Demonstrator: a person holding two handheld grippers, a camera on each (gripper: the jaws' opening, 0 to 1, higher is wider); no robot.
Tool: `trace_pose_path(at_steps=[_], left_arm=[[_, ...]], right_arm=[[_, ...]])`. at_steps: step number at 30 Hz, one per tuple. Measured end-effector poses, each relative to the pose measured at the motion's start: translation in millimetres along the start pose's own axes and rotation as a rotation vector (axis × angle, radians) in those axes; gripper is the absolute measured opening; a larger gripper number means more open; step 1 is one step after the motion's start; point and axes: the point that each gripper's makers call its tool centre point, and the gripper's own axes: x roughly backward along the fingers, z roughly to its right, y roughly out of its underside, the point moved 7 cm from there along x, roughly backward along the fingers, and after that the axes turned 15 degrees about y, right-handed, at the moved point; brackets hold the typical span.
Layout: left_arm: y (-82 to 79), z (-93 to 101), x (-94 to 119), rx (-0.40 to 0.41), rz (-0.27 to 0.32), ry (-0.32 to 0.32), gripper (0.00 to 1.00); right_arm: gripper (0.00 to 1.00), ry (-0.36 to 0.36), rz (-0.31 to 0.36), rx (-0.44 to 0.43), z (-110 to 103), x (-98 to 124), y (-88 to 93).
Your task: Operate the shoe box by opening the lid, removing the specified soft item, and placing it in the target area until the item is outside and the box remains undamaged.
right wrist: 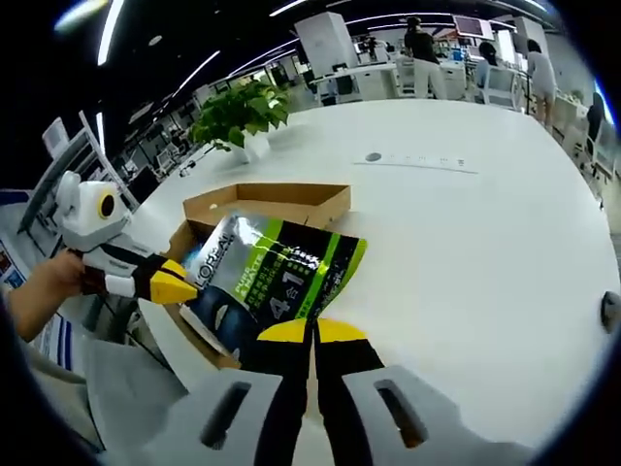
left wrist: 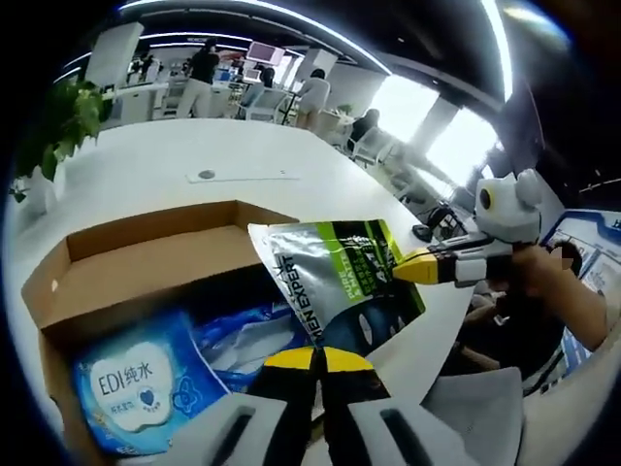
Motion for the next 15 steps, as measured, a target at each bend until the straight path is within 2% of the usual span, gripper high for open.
trace_pose_path(at_steps=[15], left_arm=[[-12.7,15.2,-40.2,-0.025,-0.028,0.047,0.0]], right_arm=[[0.0,0.068,-0.016,-0.02,42.3,7.0,-2.3]])
